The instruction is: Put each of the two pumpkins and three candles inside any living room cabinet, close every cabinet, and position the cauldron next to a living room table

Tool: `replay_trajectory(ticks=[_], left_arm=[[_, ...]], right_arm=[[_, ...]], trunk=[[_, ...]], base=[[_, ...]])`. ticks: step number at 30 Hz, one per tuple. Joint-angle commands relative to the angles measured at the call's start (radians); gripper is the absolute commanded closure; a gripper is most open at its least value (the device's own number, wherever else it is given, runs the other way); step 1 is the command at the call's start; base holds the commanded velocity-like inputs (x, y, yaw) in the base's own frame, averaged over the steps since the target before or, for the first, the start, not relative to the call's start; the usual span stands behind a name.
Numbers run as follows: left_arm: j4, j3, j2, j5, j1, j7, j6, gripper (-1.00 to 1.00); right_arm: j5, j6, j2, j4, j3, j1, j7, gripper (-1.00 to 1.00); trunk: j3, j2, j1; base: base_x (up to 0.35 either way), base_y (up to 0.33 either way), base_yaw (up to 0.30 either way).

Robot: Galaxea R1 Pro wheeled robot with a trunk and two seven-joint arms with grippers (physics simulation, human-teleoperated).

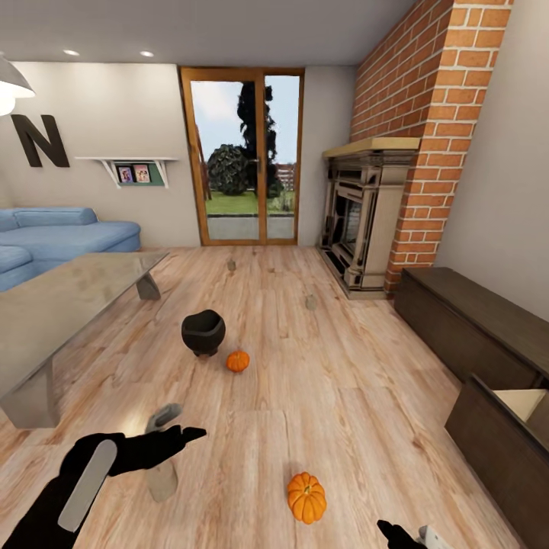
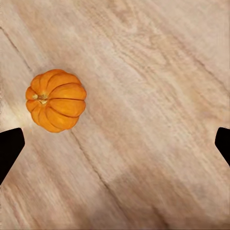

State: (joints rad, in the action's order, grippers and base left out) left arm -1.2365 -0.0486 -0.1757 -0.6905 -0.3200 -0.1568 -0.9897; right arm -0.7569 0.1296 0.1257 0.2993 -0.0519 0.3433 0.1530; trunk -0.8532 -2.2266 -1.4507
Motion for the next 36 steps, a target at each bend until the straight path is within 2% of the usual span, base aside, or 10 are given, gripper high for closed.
replay_trajectory(ticks=[1, 4, 9, 12, 17, 28, 30, 32, 34, 36], left_arm=[[-0.001, -0.001, -0.003, -0.007, -0.001, -0.010, -0.005, -1.00], [-0.003, -0.001, -0.010, -0.043, -0.001, -0.010, -0.006, -1.00], [-0.006, -0.001, -0.022, -0.064, -0.001, -0.011, -0.007, -1.00], [-0.014, 0.000, -0.028, -0.088, -0.001, -0.011, -0.007, -1.00], [-0.028, 0.003, -0.032, -0.112, 0.001, -0.011, -0.007, -1.00], [-0.036, -0.008, -0.033, -0.118, 0.004, -0.011, -0.007, -1.00], [-0.042, -0.009, -0.040, -0.120, 0.004, -0.012, -0.007, -1.00], [-0.047, -0.009, -0.045, -0.137, 0.005, -0.011, -0.007, -1.00], [-0.049, -0.010, -0.051, -0.172, 0.007, -0.011, -0.007, -1.00], [-0.051, -0.004, -0.078, -0.217, 0.008, -0.011, -0.007, -1.00]], right_arm=[[-0.004, 0.006, 0.000, 0.001, -0.005, 0.000, 0.004, -1.00], [-0.007, -0.011, 0.000, 0.002, -0.005, 0.000, 0.027, -1.00], [-0.021, -0.022, 0.005, -0.002, -0.012, 0.000, 0.182, -1.00], [-0.023, -0.021, 0.003, -0.012, -0.012, 0.000, 0.211, -1.00], [-0.015, -0.026, -0.001, -0.032, -0.009, 0.000, 0.222, -1.00], [-0.011, -0.035, -0.001, -0.037, -0.007, 0.000, 0.176, -1.00], [-0.011, -0.037, -0.001, -0.037, -0.007, 0.000, 0.176, -1.00], [-0.010, -0.037, -0.001, -0.036, -0.006, 0.000, 0.175, -1.00], [-0.009, -0.037, -0.001, -0.036, -0.006, 0.000, 0.175, -1.00], [-0.008, -0.037, -0.001, -0.035, -0.006, 0.000, 0.175, -1.00]], trunk=[[-0.001, 0.000, 0.000], [-0.001, 0.000, 0.000], [-0.001, 0.000, 0.000], [-0.001, 0.000, 0.000], [-0.001, 0.000, 0.000], [-0.001, 0.000, 0.000], [-0.001, 0.000, 0.000], [-0.001, 0.000, 0.000], [-0.007, -0.014, -0.007], [-0.014, -0.028, -0.015]], base=[[0.005, 0.017, 0.000], [0.100, 0.110, 0.000], [0.113, 0.107, 0.000], [0.037, 0.031, 0.000], [0.129, 0.089, 0.000], [0.060, 0.046, 0.000], [0.002, 0.001, 0.000], [0.000, 0.000, 0.000], [0.000, 0.000, 0.000], [0.000, 0.000, 0.000]])
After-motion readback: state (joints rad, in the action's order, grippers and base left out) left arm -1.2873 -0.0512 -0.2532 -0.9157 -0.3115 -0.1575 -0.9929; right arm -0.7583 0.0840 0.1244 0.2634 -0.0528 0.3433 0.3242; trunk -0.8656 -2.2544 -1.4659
